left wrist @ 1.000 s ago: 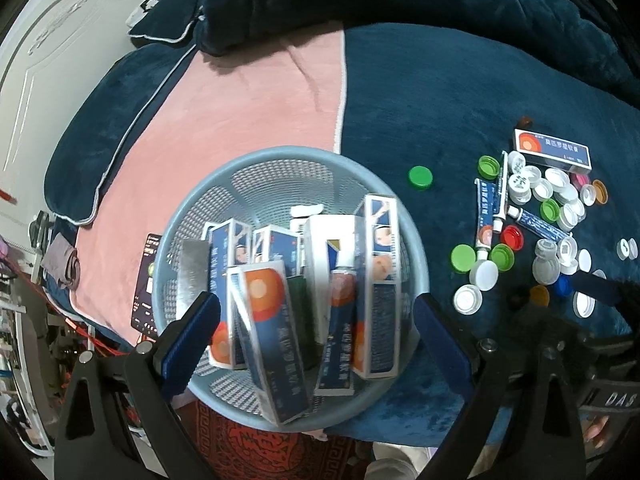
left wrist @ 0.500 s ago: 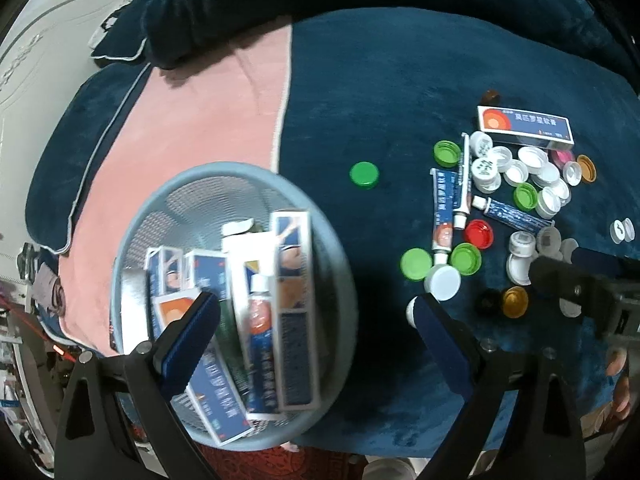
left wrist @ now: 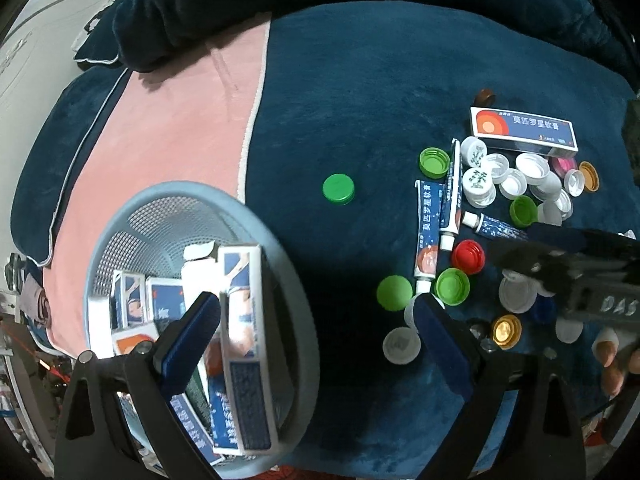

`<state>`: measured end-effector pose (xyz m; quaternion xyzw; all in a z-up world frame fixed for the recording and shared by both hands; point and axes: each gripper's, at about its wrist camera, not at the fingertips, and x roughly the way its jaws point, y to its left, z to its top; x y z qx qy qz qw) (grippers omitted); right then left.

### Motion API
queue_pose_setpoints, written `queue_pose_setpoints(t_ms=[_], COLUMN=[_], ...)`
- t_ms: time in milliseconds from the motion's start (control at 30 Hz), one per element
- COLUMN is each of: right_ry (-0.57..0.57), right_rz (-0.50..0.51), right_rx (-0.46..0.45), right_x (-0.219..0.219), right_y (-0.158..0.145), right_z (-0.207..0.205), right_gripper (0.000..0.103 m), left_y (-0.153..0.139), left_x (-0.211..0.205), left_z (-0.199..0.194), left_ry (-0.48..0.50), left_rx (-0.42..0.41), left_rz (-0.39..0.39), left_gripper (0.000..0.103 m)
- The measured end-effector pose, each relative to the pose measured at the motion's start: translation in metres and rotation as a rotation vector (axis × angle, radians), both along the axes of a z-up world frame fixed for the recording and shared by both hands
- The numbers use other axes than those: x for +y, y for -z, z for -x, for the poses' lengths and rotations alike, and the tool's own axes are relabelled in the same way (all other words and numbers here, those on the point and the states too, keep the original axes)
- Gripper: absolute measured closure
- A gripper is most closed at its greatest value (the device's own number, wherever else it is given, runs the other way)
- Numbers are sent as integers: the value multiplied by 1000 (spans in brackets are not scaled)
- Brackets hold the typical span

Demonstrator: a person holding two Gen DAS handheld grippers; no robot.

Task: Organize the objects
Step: 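Grasp a blue ointment tube with the left gripper while the right grasps another tube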

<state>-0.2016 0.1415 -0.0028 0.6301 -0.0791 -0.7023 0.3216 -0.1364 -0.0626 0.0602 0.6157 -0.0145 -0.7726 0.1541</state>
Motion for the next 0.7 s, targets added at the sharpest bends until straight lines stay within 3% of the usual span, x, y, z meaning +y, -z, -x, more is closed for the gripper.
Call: queue_pose_setpoints(t_ms=[133, 267, 367, 433, 600, 700], right_ry=[-23, -12, -19, -62, -161, -117], right_rz=[-11, -33, -109, -176, -280, -267], right_rx=[15, 50, 50, 96, 176, 155], right_x=[-9, -11, -10, -13, -23, -13], right_y=[8, 11, 26, 29, 21, 15], right_z=[4, 11, 14, 10, -3, 0], right_gripper=[34, 39, 48, 64, 75, 80], left_y=[5, 9, 11, 13, 21, 32], left_x=[1, 3, 8, 11, 23, 36], left_z=[6, 11, 13, 15, 25, 33], left_ry=[8, 11, 25, 35, 58, 93], left_rx=[-1, -2, -2, -2, -12, -24], left_rz=[-5, -9, -7, -11, -8, 7], left_gripper=[5, 5, 5, 5, 5, 5])
